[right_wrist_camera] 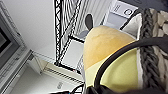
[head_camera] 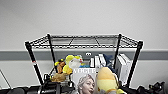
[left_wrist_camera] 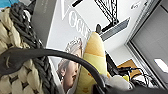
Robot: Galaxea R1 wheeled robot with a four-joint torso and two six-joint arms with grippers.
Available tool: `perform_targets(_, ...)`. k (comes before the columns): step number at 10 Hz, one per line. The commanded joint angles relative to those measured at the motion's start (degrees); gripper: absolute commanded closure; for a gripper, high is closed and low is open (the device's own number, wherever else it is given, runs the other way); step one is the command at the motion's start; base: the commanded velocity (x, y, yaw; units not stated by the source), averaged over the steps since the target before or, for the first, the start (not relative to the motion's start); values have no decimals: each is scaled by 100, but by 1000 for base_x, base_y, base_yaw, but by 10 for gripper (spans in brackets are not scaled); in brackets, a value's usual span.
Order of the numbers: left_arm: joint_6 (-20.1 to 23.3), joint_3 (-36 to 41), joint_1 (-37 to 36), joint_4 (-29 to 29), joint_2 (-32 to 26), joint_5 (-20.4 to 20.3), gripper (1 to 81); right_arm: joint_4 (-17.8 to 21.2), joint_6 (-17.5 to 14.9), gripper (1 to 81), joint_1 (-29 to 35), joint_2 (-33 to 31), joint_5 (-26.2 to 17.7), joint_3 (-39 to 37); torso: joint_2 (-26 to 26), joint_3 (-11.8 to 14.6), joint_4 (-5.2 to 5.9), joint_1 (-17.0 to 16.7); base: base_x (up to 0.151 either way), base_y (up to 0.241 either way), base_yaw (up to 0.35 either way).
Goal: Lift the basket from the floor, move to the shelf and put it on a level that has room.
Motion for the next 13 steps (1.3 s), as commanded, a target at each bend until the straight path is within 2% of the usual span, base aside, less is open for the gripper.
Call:
perform_targets(1, -279, 516, -1088, -42, 64, -54, 811, 208, 10, 811, 1228, -22, -535, 695, 0, 0, 0, 0, 0, 0, 0)
perform_targets(8, -1072, 569, -2240, -76, -226, 7, 811, 1134, 10, 811, 2511, -303, -579, 792, 2, 0, 0, 0, 0, 0, 0)
perform_targets(11, -1440, 525, -2618, -68, -208, 7, 811, 1678, 9, 811, 3135, -312, -606, 765, 0, 0, 0, 0, 0, 0, 0)
perform_targets(13, -1643, 481, -2925, -76, -165, 16, 811, 1934, 10, 811, 3425, -304, -790, 651, 0, 0, 0, 0, 0, 0, 0)
